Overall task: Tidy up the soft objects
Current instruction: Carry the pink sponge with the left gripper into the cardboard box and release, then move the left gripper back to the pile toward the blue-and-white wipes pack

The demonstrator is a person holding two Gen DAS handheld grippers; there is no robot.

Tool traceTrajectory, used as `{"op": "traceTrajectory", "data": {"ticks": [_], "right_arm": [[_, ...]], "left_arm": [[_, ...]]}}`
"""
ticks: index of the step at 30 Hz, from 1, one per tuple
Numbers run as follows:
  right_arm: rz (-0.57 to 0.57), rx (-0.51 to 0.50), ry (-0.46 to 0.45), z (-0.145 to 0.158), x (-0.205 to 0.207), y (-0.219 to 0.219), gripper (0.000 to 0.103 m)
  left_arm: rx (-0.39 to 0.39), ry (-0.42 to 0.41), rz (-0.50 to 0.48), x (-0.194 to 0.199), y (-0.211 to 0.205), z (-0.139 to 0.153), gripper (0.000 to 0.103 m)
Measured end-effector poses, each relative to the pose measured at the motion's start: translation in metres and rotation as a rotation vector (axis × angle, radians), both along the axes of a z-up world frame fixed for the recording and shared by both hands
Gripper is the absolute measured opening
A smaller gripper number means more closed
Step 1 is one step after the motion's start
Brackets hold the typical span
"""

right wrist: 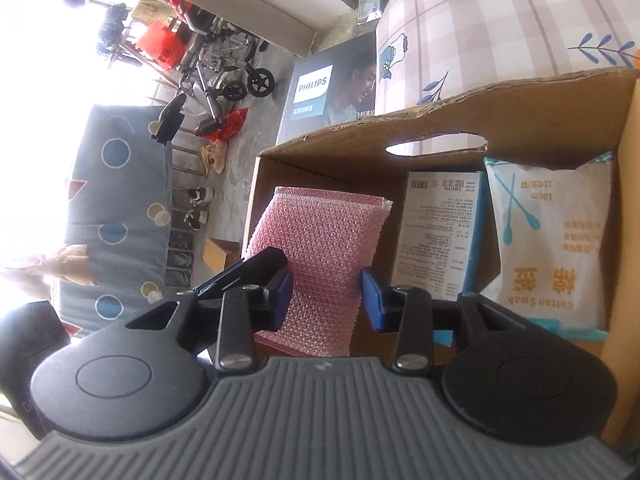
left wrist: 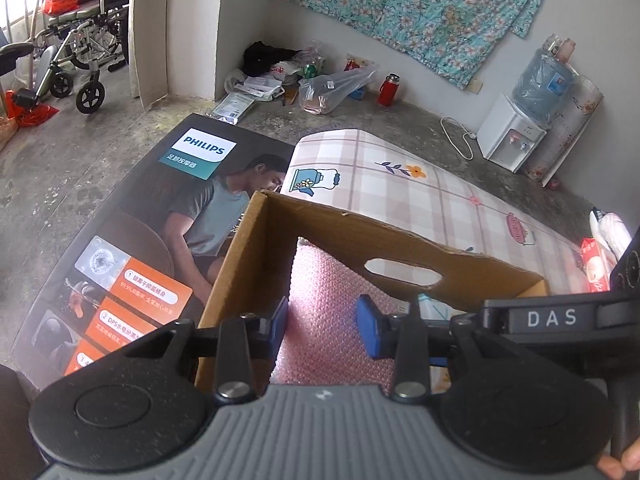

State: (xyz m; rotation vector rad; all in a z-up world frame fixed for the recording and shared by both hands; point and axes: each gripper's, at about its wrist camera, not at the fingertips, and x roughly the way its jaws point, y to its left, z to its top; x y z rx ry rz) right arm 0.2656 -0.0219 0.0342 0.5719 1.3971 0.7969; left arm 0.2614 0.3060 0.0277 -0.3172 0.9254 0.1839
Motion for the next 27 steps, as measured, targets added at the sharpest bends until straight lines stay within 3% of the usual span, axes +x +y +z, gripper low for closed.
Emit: {"op": "traceTrajectory", "data": {"ticks": [7,12,21,27], "right_arm": [[-0.065,0.01,0.084,-0.051,0.017,0.011,0.038],[-0.064,-0.006,0.073,-0.056,0.019,0.007,0.038],[-0.054,0.059,-0.02,-0.006,0.008,-0.029,0.038],[-0.001,0.052,-0.16,0.051,-0.015,-0.106,0.039]], "left_arm": [[0.046,0.064,0.001,0.016,0.009,-0.025,0.042],[0.044,0.071,-0.01,0.012,0.004,-0.026,0.051],[0.052,0.015,-0.033,-0.016,-0.032,0.011,0.067],[0.038,-0.025,-0.12,-0.056,-0.096,0.044,0.07]]}}
